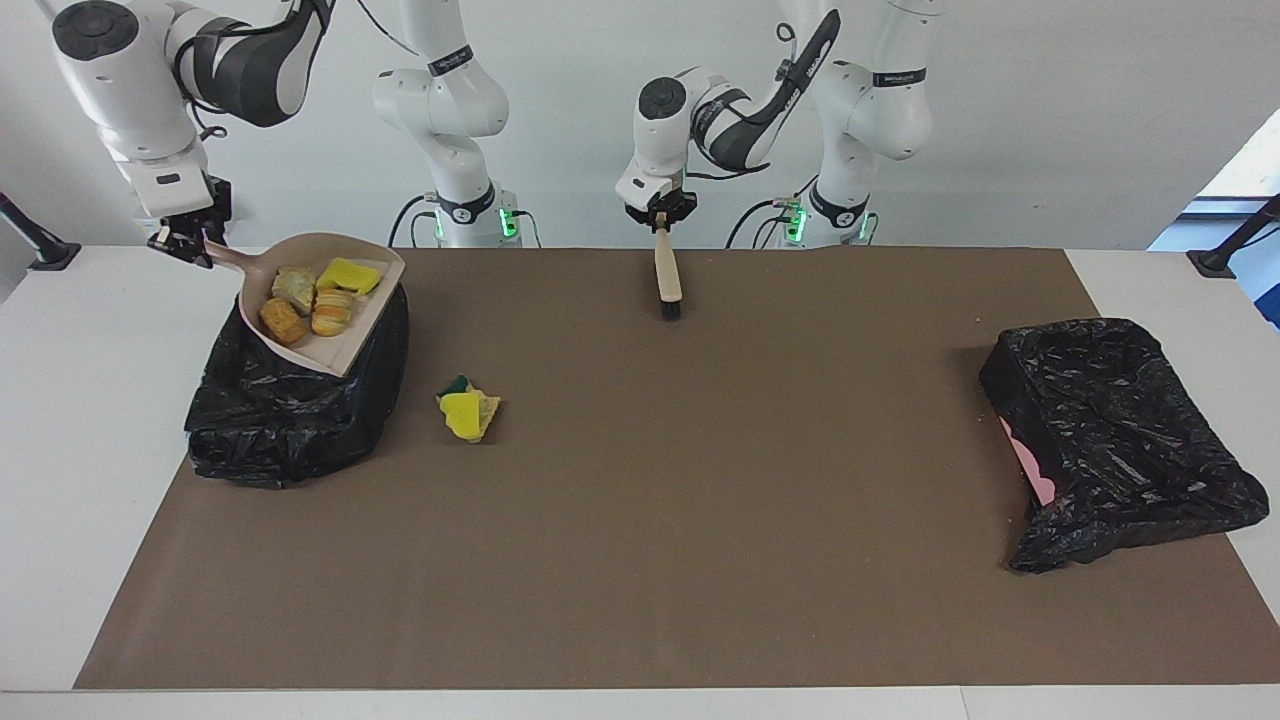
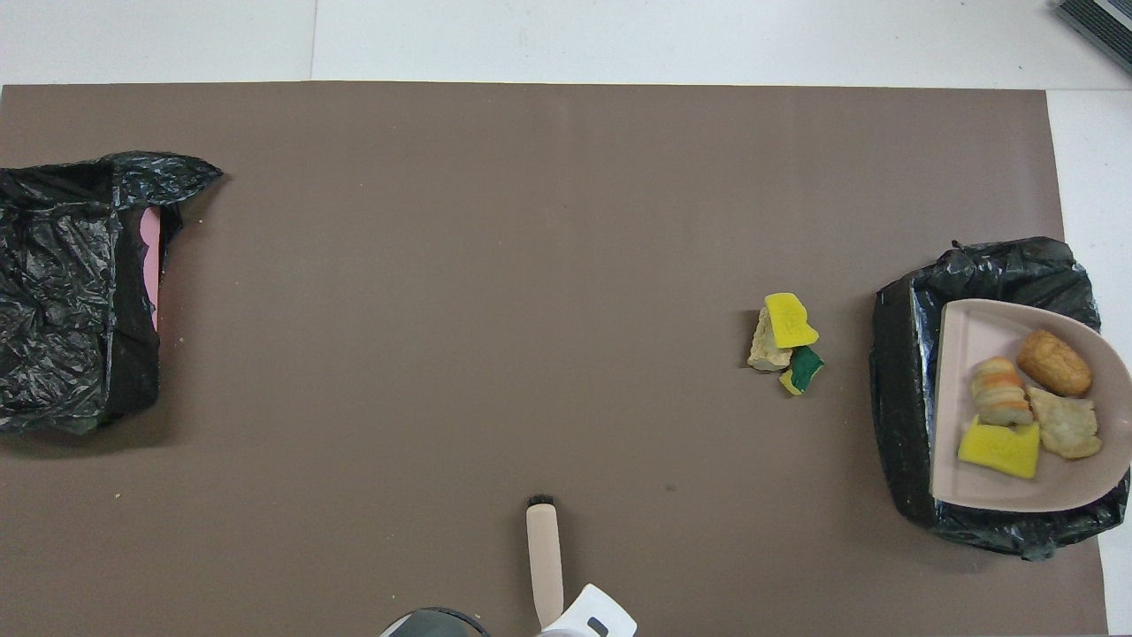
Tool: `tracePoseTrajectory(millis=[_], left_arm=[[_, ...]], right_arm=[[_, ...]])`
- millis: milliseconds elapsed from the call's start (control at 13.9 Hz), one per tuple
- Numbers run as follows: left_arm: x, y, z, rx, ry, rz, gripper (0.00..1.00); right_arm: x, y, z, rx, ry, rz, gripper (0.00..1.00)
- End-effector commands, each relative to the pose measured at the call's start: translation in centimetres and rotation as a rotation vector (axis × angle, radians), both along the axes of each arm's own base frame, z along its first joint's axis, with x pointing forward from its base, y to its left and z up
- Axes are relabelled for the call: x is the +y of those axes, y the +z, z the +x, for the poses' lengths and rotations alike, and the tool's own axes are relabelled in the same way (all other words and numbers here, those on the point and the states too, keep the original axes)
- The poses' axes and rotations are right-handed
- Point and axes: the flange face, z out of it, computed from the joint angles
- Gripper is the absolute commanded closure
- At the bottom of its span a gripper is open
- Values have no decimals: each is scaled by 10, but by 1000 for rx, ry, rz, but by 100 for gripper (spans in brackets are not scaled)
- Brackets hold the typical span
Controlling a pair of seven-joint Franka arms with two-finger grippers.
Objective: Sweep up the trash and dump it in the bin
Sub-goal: 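Carry the loaded dustpan with the right gripper to the black bag, then tip the dustpan into the bag while the left gripper withdraws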
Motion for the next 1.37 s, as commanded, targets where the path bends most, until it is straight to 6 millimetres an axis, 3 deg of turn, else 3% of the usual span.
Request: tracePoseTrajectory(millis=[0,72,144,288,576,793,937,1081,1297], left_arm=[[3,-7,4,26,41,-11,62],[2,-6,7,23,47,-17,28],[0,-3,12,18,55,-29,0],[6,5,45,11,118,-46,0],[17,44,114,-42,87,-130,0],[38,74,185,-170,29,-80,0],[56,99,233,-223,8,-91,0],[87,133,278,-275,-2,-112,0],[128,191,314,-274,-47,-111,0]], right_arm=[[-9,-4,-3,5,127,-108,100],[-12,-3,-3,21,147,-152,100],[-12,-4,-3,37,168,-191,100],[-12,-2,-3,16,205,-237,100],[-5,-9,-5,43,284,-345,100],[8,-14,-10,49,360,-436,100],[18,-14,-6,55,390,-449,100],[26,-11,-1,69,429,-498,100],[32,8,-3,59,454,-542,100]])
